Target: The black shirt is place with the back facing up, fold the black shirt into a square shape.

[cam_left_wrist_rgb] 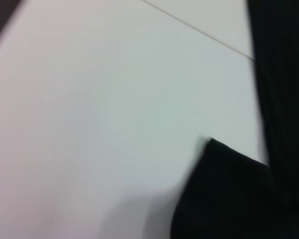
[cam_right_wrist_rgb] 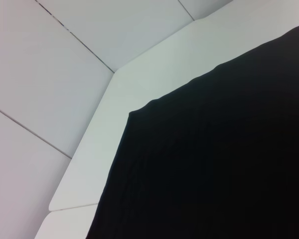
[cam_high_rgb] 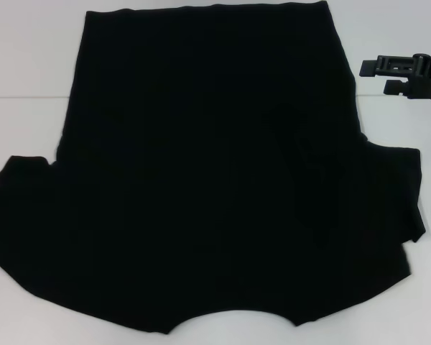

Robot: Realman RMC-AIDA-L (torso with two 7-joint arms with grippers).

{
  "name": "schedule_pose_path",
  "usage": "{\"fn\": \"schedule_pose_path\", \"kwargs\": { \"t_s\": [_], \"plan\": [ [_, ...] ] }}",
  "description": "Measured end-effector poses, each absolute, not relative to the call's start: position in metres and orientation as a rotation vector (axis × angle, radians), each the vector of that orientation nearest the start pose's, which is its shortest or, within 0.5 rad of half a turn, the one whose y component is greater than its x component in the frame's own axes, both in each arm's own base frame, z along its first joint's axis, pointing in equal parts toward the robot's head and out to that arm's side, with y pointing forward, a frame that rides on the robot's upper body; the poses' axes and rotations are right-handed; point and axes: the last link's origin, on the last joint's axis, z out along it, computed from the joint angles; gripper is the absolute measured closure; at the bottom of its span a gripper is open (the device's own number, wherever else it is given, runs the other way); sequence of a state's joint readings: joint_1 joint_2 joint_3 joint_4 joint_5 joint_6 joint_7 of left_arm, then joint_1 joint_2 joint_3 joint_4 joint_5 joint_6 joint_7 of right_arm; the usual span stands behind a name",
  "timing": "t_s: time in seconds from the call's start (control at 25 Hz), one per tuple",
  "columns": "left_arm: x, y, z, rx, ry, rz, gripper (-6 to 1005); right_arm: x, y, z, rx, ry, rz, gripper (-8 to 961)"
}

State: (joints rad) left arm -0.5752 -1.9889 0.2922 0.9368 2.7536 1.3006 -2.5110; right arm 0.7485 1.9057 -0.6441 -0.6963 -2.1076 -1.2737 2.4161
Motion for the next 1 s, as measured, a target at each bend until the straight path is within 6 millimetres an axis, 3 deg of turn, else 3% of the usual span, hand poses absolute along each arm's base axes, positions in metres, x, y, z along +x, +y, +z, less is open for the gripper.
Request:
{"fn": "schedule_pose_path", "kwargs": {
  "t_s": [0.24,0.4,0.6,0.72,0.84,0.88,1.0],
  "plan": [
    [-0.374,0.35,0.13,-1.615,-1.766,-0.205,997,0.238,0.438,0.092,-2.113,1.563,0.707,71],
    [-0.356,0.357,0.119,-1.721,-1.774,-0.184,996,0.238,0.438,0.092,-2.114,1.566,0.704,70],
    [-0.319,0.373,0.109,-1.865,-1.73,-0.16,996,0.239,0.437,0.091,-2.115,1.571,0.702,69],
    [-0.282,0.38,0.092,-2.06,-1.649,-0.127,996,0.239,0.437,0.09,-2.119,1.57,0.698,69],
    [-0.248,0.367,0.056,-2.379,-1.513,0.047,996,0.24,0.437,0.09,-2.115,1.566,0.693,70],
    [-0.246,0.362,0.046,-2.421,-1.496,0.122,995,0.241,0.437,0.09,-2.112,1.565,0.692,70],
    [-0.255,0.36,0.047,-2.36,-1.552,0.162,995,0.244,0.437,0.091,-2.098,1.566,0.689,70]
  ]
}}
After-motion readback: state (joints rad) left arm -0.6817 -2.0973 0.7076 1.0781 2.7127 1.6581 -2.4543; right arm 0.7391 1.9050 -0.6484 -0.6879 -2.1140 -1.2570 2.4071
